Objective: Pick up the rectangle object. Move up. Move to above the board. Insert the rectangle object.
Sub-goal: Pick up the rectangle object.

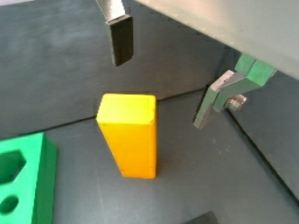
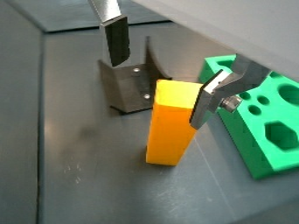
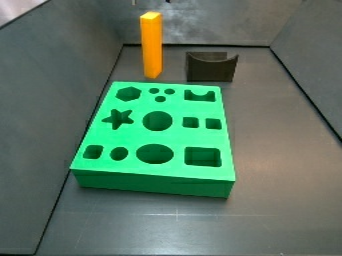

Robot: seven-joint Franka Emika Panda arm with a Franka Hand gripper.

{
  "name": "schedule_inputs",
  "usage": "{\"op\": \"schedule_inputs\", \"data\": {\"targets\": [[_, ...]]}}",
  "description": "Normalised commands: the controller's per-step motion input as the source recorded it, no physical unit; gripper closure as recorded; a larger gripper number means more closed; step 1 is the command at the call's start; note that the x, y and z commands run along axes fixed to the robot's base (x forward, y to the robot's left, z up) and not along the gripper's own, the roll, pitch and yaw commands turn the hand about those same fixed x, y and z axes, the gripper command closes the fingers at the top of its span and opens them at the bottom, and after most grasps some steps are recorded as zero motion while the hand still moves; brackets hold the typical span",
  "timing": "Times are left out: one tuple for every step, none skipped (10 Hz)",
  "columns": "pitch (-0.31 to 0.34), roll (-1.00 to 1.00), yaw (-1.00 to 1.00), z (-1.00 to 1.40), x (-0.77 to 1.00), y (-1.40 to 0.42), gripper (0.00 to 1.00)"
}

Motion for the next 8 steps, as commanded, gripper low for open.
{"op": "schedule_inputs", "data": {"targets": [[0.000, -0.16, 0.97, 0.00, -0.10, 0.00, 0.00], [0.000, -0.13, 0.95, 0.00, -0.10, -0.04, 0.00], [-0.119, 0.00, 0.00, 0.00, 0.00, 0.00, 0.00], [0.000, 0.00, 0.00, 0.00, 0.00, 0.06, 0.00], [-0.010, -0.03, 0.52, 0.00, -0.25, -0.14, 0.00], [-0.080, -0.01, 0.89, 0.04, -0.27, -0.23, 0.00], [-0.083, -0.01, 0.91, 0.04, -0.25, -0.22, 0.00], [-0.083, 0.00, 0.92, 0.04, -0.24, -0.21, 0.00]]}}
